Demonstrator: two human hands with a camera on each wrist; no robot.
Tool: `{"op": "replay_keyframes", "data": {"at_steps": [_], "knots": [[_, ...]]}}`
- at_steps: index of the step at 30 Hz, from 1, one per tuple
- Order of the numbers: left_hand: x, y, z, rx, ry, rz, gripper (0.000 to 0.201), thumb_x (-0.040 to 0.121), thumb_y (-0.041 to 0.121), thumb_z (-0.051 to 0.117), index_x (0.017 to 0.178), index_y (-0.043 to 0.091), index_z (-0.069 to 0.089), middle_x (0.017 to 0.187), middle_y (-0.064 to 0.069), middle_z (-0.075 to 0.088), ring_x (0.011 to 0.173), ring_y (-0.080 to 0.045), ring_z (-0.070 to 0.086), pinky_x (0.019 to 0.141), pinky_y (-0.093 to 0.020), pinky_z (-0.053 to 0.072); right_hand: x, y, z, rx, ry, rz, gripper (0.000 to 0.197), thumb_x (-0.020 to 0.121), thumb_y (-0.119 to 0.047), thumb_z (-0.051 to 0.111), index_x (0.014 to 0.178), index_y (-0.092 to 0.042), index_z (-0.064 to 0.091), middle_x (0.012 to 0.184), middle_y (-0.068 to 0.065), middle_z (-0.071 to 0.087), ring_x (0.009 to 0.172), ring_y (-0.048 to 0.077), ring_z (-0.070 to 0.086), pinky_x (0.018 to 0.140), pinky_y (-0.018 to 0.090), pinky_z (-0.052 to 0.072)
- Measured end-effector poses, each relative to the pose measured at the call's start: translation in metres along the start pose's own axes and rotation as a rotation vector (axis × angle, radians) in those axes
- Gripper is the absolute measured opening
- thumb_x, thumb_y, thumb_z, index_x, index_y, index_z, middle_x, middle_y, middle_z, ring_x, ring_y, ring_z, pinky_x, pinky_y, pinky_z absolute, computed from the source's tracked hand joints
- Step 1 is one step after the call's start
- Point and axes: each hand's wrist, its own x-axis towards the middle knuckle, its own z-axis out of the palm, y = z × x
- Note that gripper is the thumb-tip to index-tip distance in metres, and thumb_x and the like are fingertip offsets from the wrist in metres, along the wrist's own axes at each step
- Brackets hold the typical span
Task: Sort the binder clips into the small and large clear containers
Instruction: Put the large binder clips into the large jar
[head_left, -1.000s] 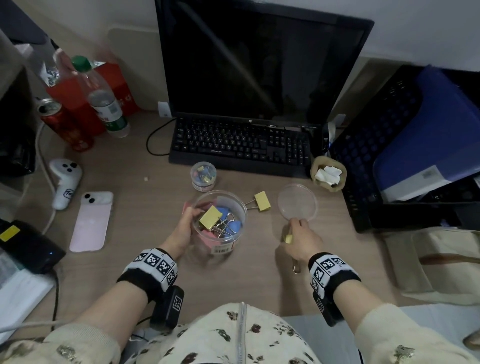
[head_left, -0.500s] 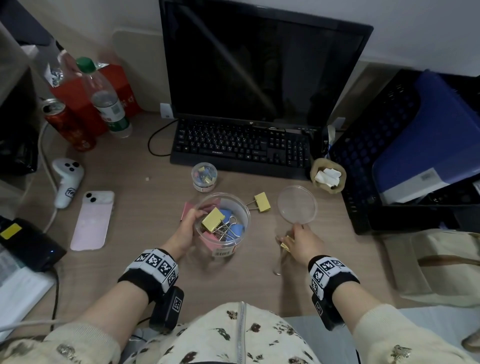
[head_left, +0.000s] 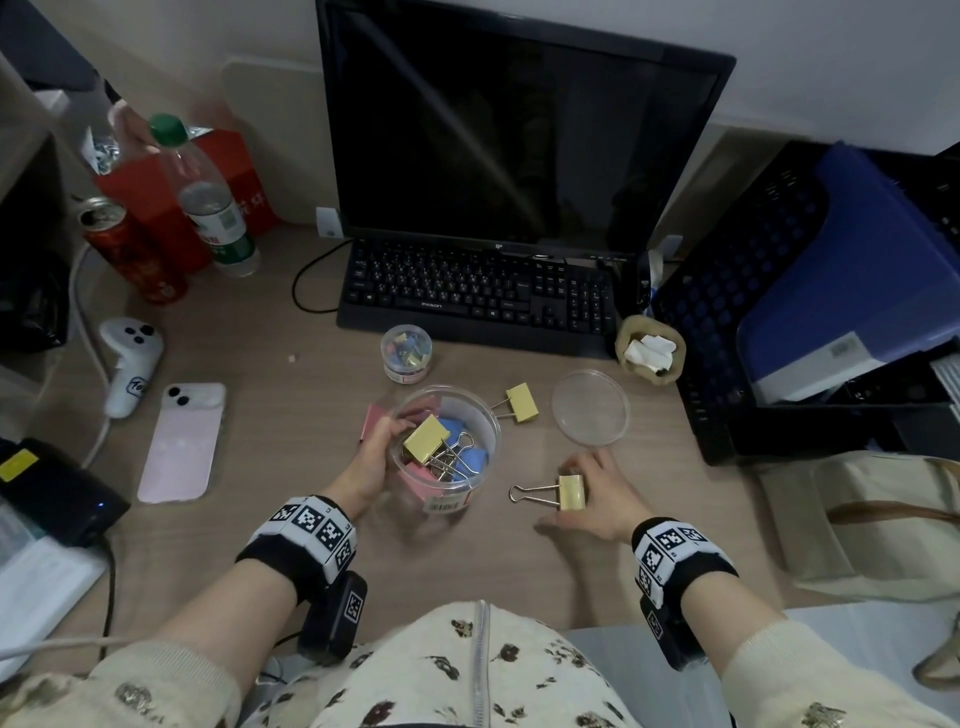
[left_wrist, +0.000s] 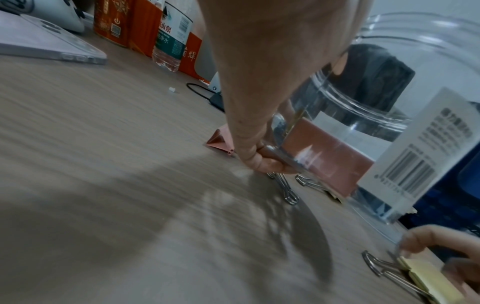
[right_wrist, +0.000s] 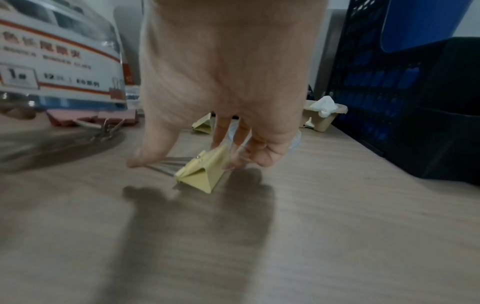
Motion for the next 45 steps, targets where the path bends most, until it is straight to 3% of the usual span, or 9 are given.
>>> {"op": "replay_keyframes", "data": {"at_steps": [13,16,19,24,28,32,36,38,45], "knots": [[-0.004,-0.005,-0.005,0.022,-0.054,-0.019,0.060,0.081,0.033,0.039,0.127,-0.002,0.055,0.112,-0.018,0.063,0.104,-0.032,0.057,0.098,-0.047,0.043,-0.023,-0.020,0.014,-0.504,-0.049,-0.014,0.062,0.072,-0.036,0.070,0.123,-0.014,0.045,0.119,0.007,0.049,0.099,0.031,0.060,0.078,0.036,0.050],[-0.004,-0.006,-0.006,0.030,-0.073,-0.040,0.047,0.095,0.025,0.032,0.128,-0.002,0.054,0.109,-0.016,0.064,0.101,-0.030,0.059,0.090,-0.040,0.046,-0.027,-0.028,0.012,-0.367,0.009,0.027,0.055,0.072,-0.035,0.068,0.118,-0.013,0.047,0.117,0.007,0.049,0.101,0.031,0.059,0.082,0.037,0.050],[-0.002,-0.009,-0.011,0.063,-0.083,-0.050,0.050,0.079,0.035,0.046,0.118,0.007,0.062,0.105,-0.015,0.067,0.101,-0.032,0.059,0.095,-0.046,0.044,-0.028,-0.042,-0.010,-0.133,0.160,0.029,0.054,0.072,-0.034,0.071,0.118,-0.016,0.049,0.116,0.002,0.050,0.103,0.023,0.055,0.086,0.035,0.047],[-0.006,-0.013,-0.013,0.134,-0.121,-0.045,0.054,0.075,0.038,0.046,0.115,0.004,0.059,0.102,-0.021,0.062,0.096,-0.033,0.058,0.082,-0.040,0.047,-0.034,-0.095,-0.048,0.115,0.314,-0.344,0.049,0.074,-0.022,0.075,0.116,-0.016,0.053,0.107,-0.005,0.048,0.094,0.010,0.049,0.078,0.022,0.039],[-0.013,-0.012,-0.014,0.195,-0.156,-0.021,0.071,0.075,0.044,0.045,0.123,-0.007,0.051,0.108,-0.029,0.061,0.099,-0.034,0.059,0.084,-0.042,0.049,-0.046,-0.144,-0.052,-0.225,0.030,-0.595,0.056,0.072,-0.031,0.075,0.121,-0.019,0.051,0.112,-0.006,0.048,0.098,0.012,0.050,0.081,0.024,0.043],[-0.024,-0.002,-0.009,0.192,-0.219,0.014,0.053,0.067,0.040,0.052,0.114,0.014,0.057,0.108,-0.015,0.062,0.099,-0.027,0.060,0.079,-0.032,0.051,-0.047,-0.182,-0.042,-0.746,-0.095,-0.627,0.059,0.076,-0.039,0.071,0.125,-0.019,0.047,0.115,-0.002,0.049,0.095,0.021,0.055,0.067,0.030,0.039],[-0.033,0.001,-0.012,0.245,-0.275,0.055,0.073,0.056,0.053,0.051,0.117,0.013,0.053,0.114,-0.013,0.060,0.106,-0.025,0.058,0.088,-0.029,0.050,-0.041,-0.201,-0.031,-0.900,-0.139,-0.584,0.066,0.074,-0.039,0.075,0.129,-0.017,0.046,0.115,0.000,0.054,0.093,0.024,0.059,0.069,0.037,0.052],[-0.036,0.000,-0.015,0.227,-0.286,0.057,0.070,0.057,0.051,0.053,0.115,0.012,0.055,0.116,-0.014,0.060,0.109,-0.028,0.057,0.096,-0.040,0.047,-0.038,-0.204,-0.029,-0.940,-0.156,-0.532,0.067,0.074,-0.040,0.076,0.130,-0.015,0.047,0.114,0.002,0.055,0.094,0.025,0.060,0.071,0.039,0.054],[-0.032,0.001,-0.023,0.203,-0.275,0.017,0.056,0.059,0.044,0.057,0.110,0.021,0.059,0.110,-0.007,0.063,0.109,-0.029,0.056,0.100,-0.046,0.043,-0.031,-0.210,-0.004,-1.091,-0.142,-0.546,0.047,0.084,-0.025,0.068,0.127,-0.015,0.051,0.116,0.004,0.057,0.100,0.026,0.061,0.064,0.034,0.042]]}}
